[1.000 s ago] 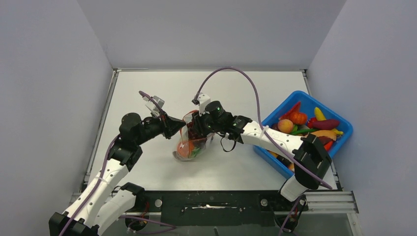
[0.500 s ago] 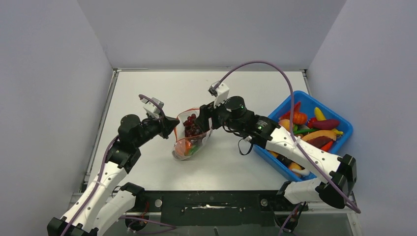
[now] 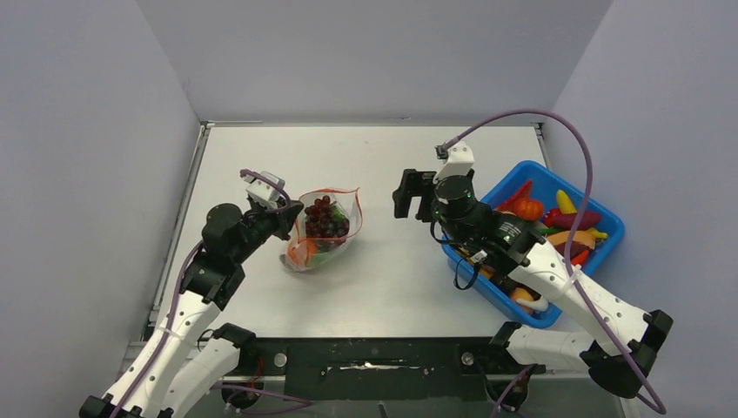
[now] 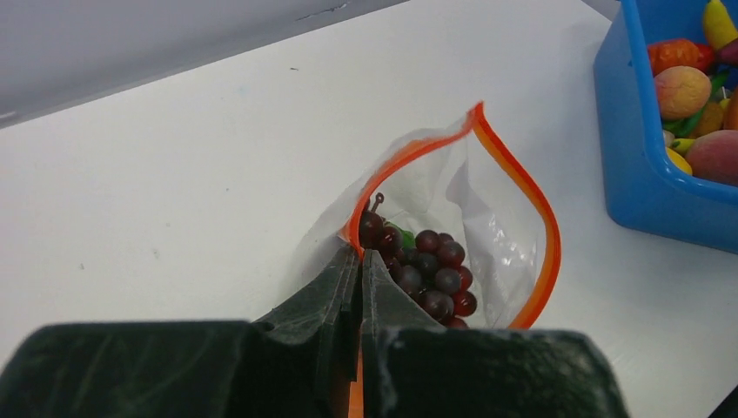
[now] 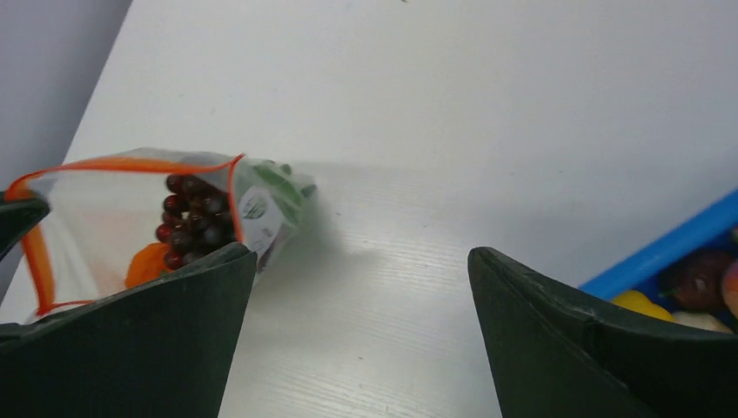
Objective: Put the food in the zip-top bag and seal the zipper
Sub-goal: Pick up the fake fruit from the bin.
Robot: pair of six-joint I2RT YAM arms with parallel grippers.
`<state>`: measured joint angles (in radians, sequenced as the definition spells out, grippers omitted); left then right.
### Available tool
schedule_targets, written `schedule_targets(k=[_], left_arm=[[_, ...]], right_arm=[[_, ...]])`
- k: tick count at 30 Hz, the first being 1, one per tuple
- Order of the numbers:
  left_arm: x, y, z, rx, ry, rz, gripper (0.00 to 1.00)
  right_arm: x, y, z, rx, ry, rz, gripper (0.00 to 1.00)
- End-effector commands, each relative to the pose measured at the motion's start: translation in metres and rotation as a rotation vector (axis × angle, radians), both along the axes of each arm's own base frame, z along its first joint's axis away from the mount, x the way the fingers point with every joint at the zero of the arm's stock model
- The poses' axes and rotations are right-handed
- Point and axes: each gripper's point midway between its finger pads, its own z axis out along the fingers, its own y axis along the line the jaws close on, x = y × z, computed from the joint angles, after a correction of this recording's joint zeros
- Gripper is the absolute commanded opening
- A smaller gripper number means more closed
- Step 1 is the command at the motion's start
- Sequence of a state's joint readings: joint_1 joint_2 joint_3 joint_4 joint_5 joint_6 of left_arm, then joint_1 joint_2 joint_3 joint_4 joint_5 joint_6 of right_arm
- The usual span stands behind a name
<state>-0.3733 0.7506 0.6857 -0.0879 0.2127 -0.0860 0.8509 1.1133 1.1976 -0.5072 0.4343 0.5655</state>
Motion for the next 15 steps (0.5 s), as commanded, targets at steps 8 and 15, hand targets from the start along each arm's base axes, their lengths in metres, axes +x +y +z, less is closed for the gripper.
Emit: schedule_targets(k=[8,15], left_arm=[[-0.005,0.004,0.042,-0.010,-0.203,-0.004,0.00],[-0.017,0.001,0.011,-0.022,-0.161,-0.040,0.00]], right_arm=[[0.011,-0.098,-0.039,-0.037,0.150,-0.384,0.98],[0.008,-0.139,-0.064,-0.052,0.178,-0.561,0.73]])
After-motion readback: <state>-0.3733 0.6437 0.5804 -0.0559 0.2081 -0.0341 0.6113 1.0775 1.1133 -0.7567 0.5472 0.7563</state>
